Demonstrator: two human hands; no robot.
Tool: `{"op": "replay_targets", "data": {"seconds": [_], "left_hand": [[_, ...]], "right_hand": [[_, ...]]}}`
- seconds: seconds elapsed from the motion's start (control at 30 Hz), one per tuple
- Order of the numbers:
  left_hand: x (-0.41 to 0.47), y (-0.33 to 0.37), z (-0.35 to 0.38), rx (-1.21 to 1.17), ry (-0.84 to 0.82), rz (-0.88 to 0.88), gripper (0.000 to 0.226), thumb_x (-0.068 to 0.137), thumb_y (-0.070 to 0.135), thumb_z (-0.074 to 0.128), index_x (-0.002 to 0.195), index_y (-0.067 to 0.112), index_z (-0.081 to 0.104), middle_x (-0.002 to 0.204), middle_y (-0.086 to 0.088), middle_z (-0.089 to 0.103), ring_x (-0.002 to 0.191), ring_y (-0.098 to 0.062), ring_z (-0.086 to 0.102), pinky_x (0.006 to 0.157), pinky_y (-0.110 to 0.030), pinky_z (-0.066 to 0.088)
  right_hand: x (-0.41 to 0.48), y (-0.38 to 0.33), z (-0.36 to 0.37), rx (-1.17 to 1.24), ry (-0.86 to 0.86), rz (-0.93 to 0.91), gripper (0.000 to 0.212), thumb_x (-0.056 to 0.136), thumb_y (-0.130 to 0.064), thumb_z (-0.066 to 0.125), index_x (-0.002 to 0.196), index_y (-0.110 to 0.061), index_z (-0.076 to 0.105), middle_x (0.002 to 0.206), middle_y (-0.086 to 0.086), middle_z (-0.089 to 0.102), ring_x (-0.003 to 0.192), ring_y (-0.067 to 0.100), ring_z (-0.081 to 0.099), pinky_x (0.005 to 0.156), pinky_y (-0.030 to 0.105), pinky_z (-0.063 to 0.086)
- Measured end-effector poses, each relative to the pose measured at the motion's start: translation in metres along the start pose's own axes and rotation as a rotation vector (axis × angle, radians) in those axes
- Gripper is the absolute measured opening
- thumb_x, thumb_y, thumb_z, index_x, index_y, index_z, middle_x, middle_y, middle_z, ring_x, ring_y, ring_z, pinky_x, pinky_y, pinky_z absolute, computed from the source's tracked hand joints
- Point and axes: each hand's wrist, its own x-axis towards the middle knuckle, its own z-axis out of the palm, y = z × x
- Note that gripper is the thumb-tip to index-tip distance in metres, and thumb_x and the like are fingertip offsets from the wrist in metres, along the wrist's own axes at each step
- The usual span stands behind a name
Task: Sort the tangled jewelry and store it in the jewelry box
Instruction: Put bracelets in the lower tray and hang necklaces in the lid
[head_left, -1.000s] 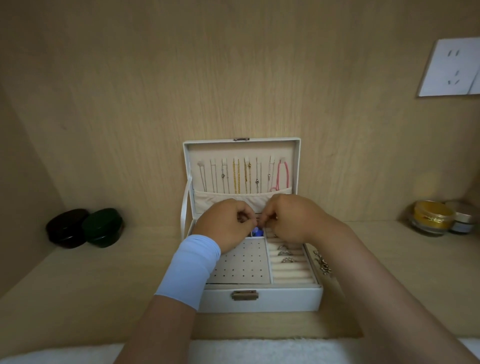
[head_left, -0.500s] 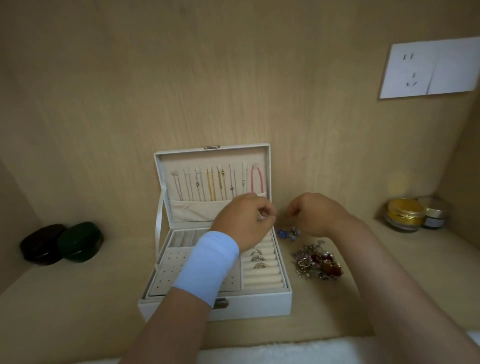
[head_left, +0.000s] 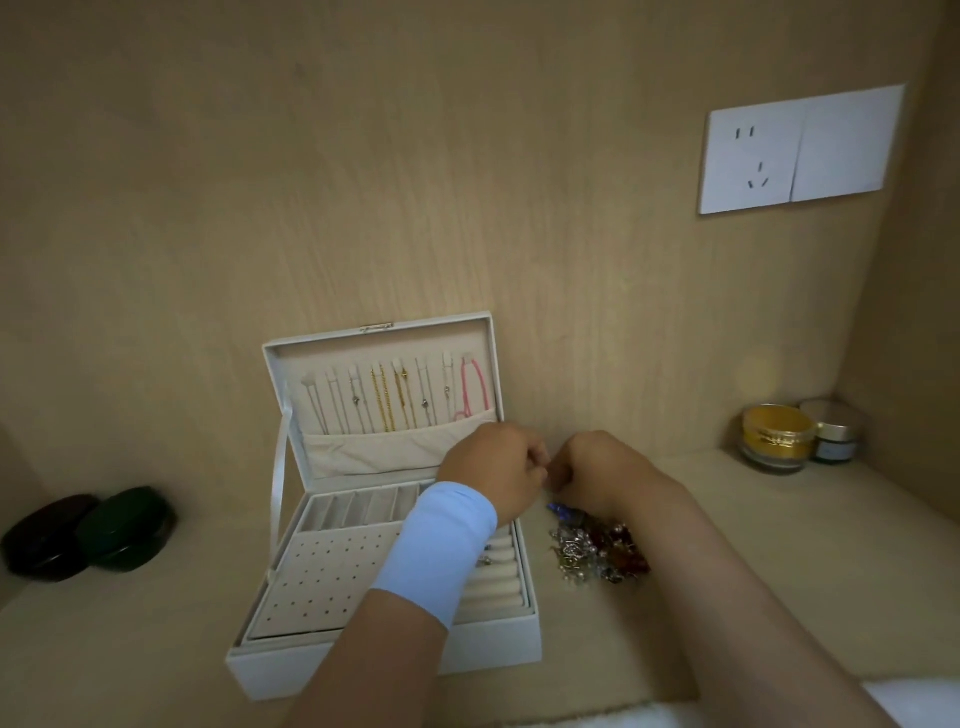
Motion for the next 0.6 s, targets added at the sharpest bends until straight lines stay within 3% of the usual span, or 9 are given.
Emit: {"op": "replay_targets", "data": {"seconds": [0.17,0.27,0.37,0.43,0.5,0.6], "left_hand": [[-0.004,-0.006,-0.003,-0.044,0.021,0.006,0.013,0.092,0.025,0.062,0.101,0.028,0.071,0.095,0.013,0.064,0.092,-0.009,0.061,0.086,-0.028,0.051],[-0.008,-0.009,-0.003,-0.063,0.009,0.001,0.017,0.092,0.025,0.062,0.107,0.025,0.070,0.103,0.010,0.067,0.097,-0.010,0.062,0.089,-0.028,0.050],[-0.011,-0.015,-0.002,-0.123,0.013,-0.027,0.028,0.089,0.027,0.066,0.117,0.025,0.066,0.111,0.010,0.067,0.100,-0.009,0.061,0.094,-0.029,0.049],[-0.011,-0.020,-0.001,-0.295,0.011,-0.066,0.036,0.086,0.031,0.071,0.121,0.028,0.063,0.111,0.014,0.067,0.094,-0.006,0.061,0.094,-0.029,0.050],[-0.012,-0.023,-0.003,-0.502,0.016,-0.091,0.033,0.082,0.034,0.073,0.114,0.029,0.066,0.105,0.012,0.070,0.086,-0.007,0.064,0.088,-0.030,0.053],[-0.017,-0.025,-0.016,-0.668,0.065,-0.086,0.011,0.086,0.020,0.074,0.095,0.025,0.070,0.091,-0.001,0.074,0.071,-0.009,0.063,0.075,-0.028,0.054]], "right_hand": [[0.005,0.006,-0.001,0.004,-0.064,-0.011,0.012,0.081,-0.014,0.069,0.088,-0.016,0.078,0.093,0.005,0.074,0.087,0.021,0.069,0.081,0.033,0.058],[0.002,0.006,-0.007,0.049,-0.046,-0.008,0.018,0.081,-0.007,0.069,0.083,-0.022,0.078,0.093,0.000,0.074,0.085,0.015,0.069,0.078,0.026,0.056],[-0.010,-0.005,-0.033,0.255,0.043,-0.052,0.021,0.080,-0.005,0.070,0.078,-0.025,0.074,0.080,-0.008,0.071,0.071,0.002,0.064,0.066,0.015,0.049],[-0.021,-0.019,-0.054,0.454,0.100,-0.112,0.024,0.082,0.003,0.065,0.083,-0.020,0.072,0.077,-0.004,0.068,0.063,0.000,0.060,0.060,0.014,0.048],[-0.031,-0.036,-0.067,0.630,0.108,-0.180,0.027,0.082,0.011,0.060,0.089,-0.012,0.072,0.077,0.000,0.064,0.057,-0.001,0.058,0.054,0.013,0.046],[-0.038,-0.057,-0.068,0.798,0.088,-0.244,0.026,0.084,0.017,0.056,0.097,0.000,0.070,0.074,0.005,0.061,0.055,0.002,0.057,0.052,0.014,0.046]]}}
